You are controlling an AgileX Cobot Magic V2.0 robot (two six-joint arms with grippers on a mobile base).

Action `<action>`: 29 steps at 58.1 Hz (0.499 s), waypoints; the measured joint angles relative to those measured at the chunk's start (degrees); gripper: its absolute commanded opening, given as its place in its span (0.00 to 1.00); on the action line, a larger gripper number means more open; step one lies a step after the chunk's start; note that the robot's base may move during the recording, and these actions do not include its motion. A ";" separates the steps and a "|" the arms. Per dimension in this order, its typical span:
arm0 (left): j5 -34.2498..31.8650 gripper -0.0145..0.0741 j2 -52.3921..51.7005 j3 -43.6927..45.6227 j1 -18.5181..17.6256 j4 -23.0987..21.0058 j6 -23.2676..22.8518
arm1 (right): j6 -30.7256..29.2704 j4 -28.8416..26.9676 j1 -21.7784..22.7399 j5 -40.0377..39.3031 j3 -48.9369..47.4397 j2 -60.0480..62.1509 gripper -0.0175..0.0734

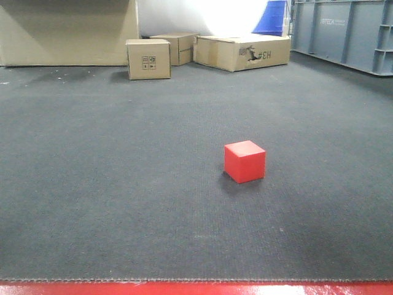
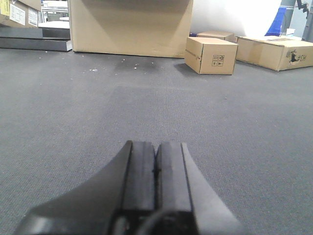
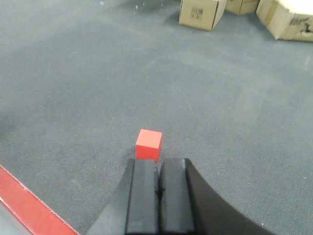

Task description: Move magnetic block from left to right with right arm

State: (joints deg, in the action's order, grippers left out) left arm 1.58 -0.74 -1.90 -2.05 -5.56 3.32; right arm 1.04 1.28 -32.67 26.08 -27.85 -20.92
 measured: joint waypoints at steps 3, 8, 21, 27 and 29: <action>0.00 0.02 0.00 0.00 0.00 0.00 0.00 | 0.00 0.00 0.00 -0.21 0.49 1.11 0.26; 0.00 0.02 0.00 0.00 0.00 0.00 0.00 | 0.00 0.00 0.00 -0.24 0.83 1.62 0.26; 0.00 0.02 0.00 0.00 0.00 0.00 0.00 | 0.00 0.00 0.00 -0.45 1.05 1.62 0.26; 0.00 0.02 0.00 0.00 0.00 0.00 0.00 | 0.00 0.00 0.00 -0.54 1.05 1.62 0.26; 0.00 0.02 0.00 0.00 0.00 0.00 0.00 | 0.00 0.00 0.00 -0.54 1.05 1.62 0.26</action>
State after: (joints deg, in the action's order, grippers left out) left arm 1.58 -0.74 -1.90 -2.05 -5.56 3.32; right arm 1.04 1.28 -32.67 25.54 -26.80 -19.30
